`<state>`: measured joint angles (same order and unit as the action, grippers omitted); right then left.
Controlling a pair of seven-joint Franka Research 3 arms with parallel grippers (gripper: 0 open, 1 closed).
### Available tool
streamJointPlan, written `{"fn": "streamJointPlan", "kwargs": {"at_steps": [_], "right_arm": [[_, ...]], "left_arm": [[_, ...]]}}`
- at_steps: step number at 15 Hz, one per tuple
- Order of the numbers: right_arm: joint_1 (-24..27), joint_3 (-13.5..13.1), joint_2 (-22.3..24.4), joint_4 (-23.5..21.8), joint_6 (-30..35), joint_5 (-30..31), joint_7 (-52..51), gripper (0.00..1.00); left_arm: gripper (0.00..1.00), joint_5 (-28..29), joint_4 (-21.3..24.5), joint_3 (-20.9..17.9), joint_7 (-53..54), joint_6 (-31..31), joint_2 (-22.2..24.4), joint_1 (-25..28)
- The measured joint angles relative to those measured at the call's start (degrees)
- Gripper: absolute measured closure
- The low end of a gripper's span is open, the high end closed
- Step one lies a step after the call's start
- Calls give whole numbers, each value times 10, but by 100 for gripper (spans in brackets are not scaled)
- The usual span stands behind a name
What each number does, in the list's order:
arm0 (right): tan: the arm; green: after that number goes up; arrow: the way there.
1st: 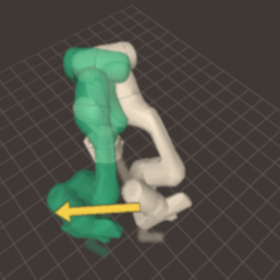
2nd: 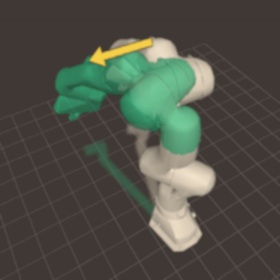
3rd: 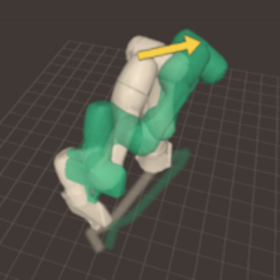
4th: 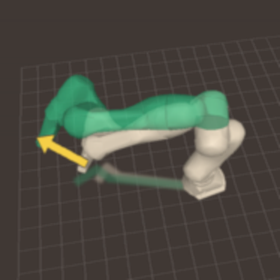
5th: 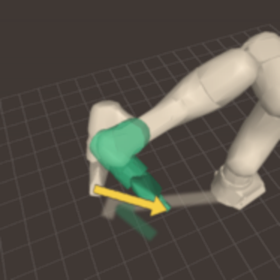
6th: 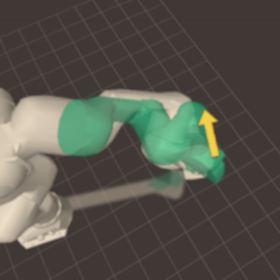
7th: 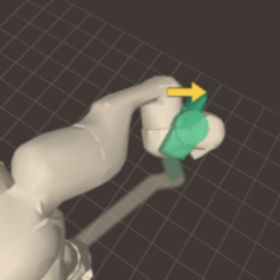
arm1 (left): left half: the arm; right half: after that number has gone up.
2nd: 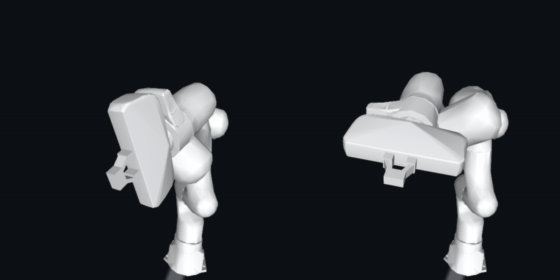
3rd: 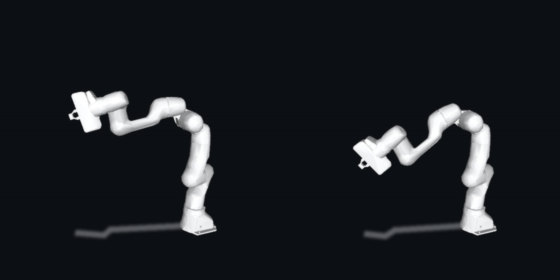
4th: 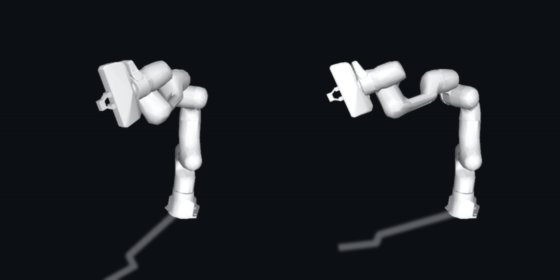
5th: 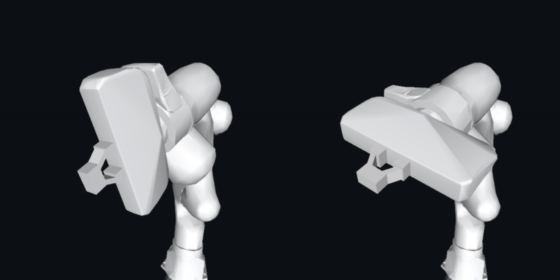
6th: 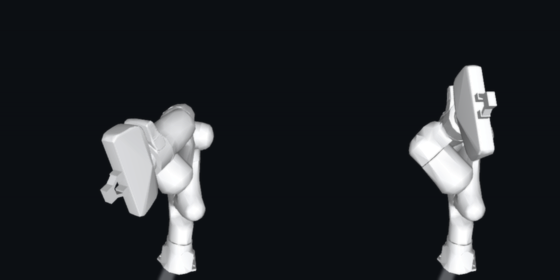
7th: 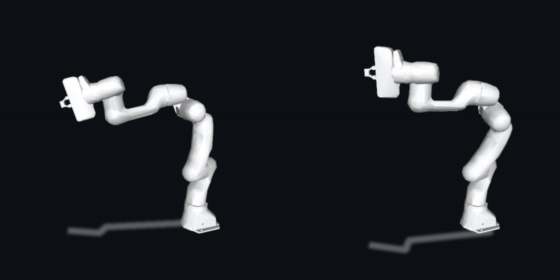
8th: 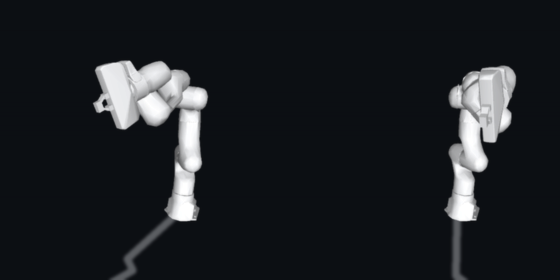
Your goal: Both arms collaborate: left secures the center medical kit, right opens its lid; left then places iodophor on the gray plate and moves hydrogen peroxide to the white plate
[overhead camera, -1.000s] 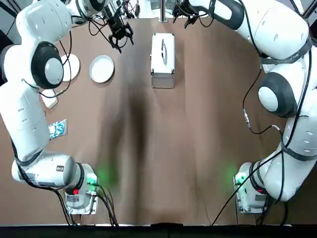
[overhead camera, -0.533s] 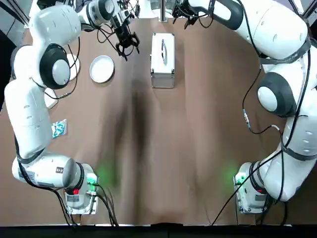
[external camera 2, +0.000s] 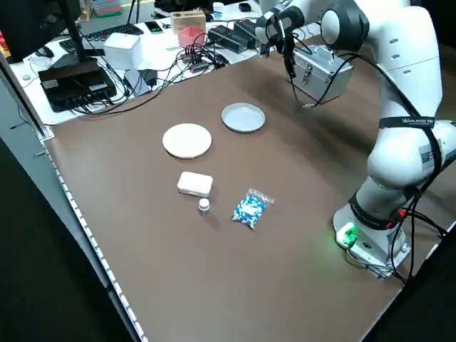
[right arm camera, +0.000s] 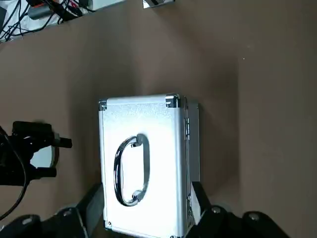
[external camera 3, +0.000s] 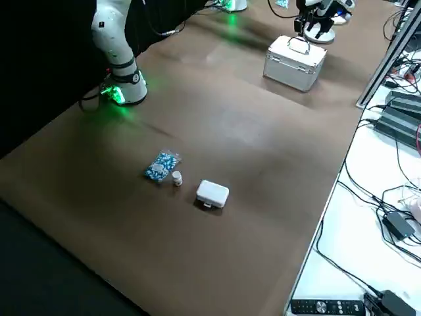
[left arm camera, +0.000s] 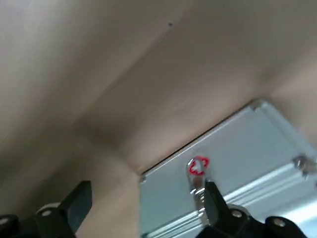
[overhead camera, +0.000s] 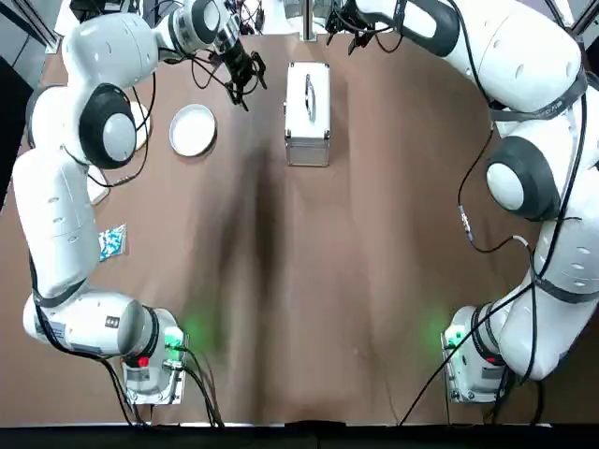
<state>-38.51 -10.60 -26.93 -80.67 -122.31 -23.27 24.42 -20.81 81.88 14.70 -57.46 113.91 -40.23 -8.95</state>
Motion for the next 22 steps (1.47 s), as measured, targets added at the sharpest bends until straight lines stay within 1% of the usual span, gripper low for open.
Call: {"fn": "streamJointPlan", "kwargs": {"at_steps": [4,8,10,14,18,21,22], "right_arm": [[0,0,0,0,0,0,0,21],[-4,0,0,0,0,0,0,21],[-10,0,0,0,0,0,0,21],[-12,0,-1,0,0,0,0,21],[-12,-2,-1,0,0,0,0,21],[-12,-1,-1,0,0,0,0,21],[-13,-1,-1,0,-1,0,0,21]], "left_arm": [[0,0,0,0,-171,30,-15,-13],[0,-1,0,0,-318,110,-37,-25],[0,-13,0,0,-378,137,-47,-27],[0,-42,0,1,-441,162,-64,-34],[0,-43,-3,1,-484,165,-65,-58],[0,-42,-3,-4,-492,166,-65,-83],[0,-42,-4,-5,-492,166,-65,-84]]}}
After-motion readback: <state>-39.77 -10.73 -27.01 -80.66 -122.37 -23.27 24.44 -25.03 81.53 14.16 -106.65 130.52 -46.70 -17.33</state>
